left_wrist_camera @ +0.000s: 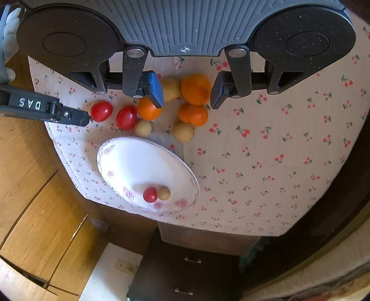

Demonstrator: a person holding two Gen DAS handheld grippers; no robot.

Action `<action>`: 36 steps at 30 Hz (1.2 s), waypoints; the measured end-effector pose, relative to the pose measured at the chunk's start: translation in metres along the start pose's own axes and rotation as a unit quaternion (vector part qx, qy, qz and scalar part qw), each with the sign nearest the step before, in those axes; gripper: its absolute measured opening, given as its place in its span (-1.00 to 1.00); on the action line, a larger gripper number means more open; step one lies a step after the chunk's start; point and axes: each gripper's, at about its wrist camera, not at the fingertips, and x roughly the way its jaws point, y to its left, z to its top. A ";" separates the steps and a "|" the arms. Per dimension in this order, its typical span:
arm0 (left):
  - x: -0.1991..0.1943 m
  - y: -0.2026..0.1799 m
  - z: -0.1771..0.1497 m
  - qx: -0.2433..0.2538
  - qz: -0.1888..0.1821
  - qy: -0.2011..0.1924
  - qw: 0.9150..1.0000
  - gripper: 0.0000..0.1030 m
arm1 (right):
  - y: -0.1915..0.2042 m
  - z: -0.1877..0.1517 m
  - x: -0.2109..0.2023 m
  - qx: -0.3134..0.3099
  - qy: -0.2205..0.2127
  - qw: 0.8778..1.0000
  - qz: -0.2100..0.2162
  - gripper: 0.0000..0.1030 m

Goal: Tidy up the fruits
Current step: 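Withdraw both tools from the bowl back toward the remaining fruits, then grasp a red tomato with the right tool while the left tool grasps an orange mandarin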

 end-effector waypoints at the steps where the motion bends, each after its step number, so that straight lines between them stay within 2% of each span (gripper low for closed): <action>1: 0.001 0.000 -0.001 0.001 0.001 0.002 1.000 0.02 | 0.000 0.000 0.000 0.000 0.001 1.000 0.001 -0.31; 14: 0.011 0.009 -0.001 -0.029 0.026 0.010 0.999 0.00 | -0.009 -0.001 0.008 0.013 0.014 1.000 -0.007 -0.29; 26: 0.015 0.008 0.000 -0.038 0.025 0.003 0.999 -0.05 | -0.011 0.003 0.028 0.031 0.037 0.999 -0.009 -0.29; 36: 0.022 0.005 0.000 -0.034 0.024 0.004 0.999 -0.04 | -0.001 0.005 0.053 0.020 0.055 0.998 -0.013 -0.24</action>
